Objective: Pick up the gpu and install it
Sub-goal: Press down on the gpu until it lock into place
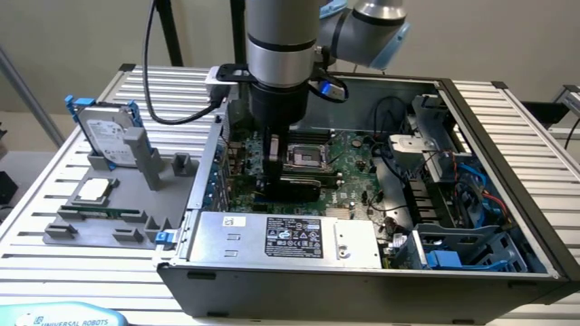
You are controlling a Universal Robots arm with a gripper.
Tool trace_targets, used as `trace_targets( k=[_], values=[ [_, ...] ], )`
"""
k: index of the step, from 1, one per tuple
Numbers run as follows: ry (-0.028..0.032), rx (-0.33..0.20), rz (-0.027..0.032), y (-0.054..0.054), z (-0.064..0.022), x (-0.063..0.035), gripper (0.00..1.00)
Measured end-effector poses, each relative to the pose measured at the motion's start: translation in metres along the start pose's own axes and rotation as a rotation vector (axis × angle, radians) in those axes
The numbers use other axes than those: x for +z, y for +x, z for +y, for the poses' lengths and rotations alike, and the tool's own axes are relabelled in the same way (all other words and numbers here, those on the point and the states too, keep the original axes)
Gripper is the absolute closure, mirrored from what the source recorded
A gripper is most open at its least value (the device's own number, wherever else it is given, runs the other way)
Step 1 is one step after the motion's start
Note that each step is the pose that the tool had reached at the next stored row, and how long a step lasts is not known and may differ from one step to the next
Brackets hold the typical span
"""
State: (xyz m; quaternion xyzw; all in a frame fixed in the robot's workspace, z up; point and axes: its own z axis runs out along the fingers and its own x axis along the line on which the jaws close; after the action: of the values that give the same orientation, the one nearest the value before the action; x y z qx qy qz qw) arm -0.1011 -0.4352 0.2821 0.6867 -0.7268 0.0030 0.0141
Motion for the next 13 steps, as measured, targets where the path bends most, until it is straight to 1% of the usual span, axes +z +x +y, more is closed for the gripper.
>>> trace_targets(
  k=[2, 3, 4, 5, 6, 7, 8, 9, 13],
  values=[
    [0.0000, 0.000, 0.0000, 0.000, 0.0001, -0.0078, 0.59],
    [-0.0001, 0.000, 0.0001, 0.000, 0.0002, -0.0105, 0.62],
    [-0.0001, 0.000, 0.0002, 0.000, 0.0002, -0.0134, 0.68],
    [-0.0001, 0.000, 0.0002, 0.000, 0.0003, -0.0156, 0.68],
    [0.0000, 0.000, 0.0001, 0.000, 0.0003, -0.0175, 0.80],
    [-0.0001, 0.000, 0.0002, 0.000, 0.0003, -0.0186, 0.80],
    [0.0000, 0.000, -0.0001, 0.000, 0.0003, -0.0188, 0.86],
    [0.0000, 0.000, -0.0002, 0.000, 0.0003, -0.0189, 0.89],
    [-0.0001, 0.000, 0.0001, 0.000, 0.0003, -0.0190, 0.89]
  ],
)
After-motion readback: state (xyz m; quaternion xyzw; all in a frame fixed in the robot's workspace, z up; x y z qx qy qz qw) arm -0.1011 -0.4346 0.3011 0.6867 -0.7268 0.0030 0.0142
